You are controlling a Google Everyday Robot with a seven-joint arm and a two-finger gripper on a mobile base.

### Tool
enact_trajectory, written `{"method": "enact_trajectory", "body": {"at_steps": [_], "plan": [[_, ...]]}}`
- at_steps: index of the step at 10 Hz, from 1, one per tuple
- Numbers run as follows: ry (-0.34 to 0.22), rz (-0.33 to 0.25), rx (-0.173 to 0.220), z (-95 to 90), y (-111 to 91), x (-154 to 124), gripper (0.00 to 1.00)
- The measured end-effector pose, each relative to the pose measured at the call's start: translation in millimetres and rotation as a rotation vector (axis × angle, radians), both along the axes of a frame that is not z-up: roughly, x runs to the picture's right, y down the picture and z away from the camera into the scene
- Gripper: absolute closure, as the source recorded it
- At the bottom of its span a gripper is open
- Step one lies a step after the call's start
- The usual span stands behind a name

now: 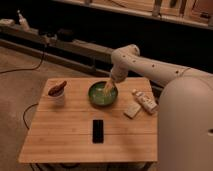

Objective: Move the arm in a circular motion

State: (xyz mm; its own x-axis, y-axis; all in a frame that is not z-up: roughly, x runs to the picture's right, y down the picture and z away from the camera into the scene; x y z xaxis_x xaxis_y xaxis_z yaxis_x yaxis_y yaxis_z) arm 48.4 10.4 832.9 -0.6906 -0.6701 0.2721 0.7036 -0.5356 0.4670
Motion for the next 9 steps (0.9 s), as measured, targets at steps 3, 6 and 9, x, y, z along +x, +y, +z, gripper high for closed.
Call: {"method": "enact_trajectory", "body": {"at_steps": [3, 6, 9], "plan": [[-0.138, -0.132, -0.117, -42.2, 66, -20, 0.2], [-0.122, -0.212, -0.181, -65.3, 100, 14, 0.2], [0.073, -0.197, -0.176, -60.4, 112, 86, 0.2]]}}
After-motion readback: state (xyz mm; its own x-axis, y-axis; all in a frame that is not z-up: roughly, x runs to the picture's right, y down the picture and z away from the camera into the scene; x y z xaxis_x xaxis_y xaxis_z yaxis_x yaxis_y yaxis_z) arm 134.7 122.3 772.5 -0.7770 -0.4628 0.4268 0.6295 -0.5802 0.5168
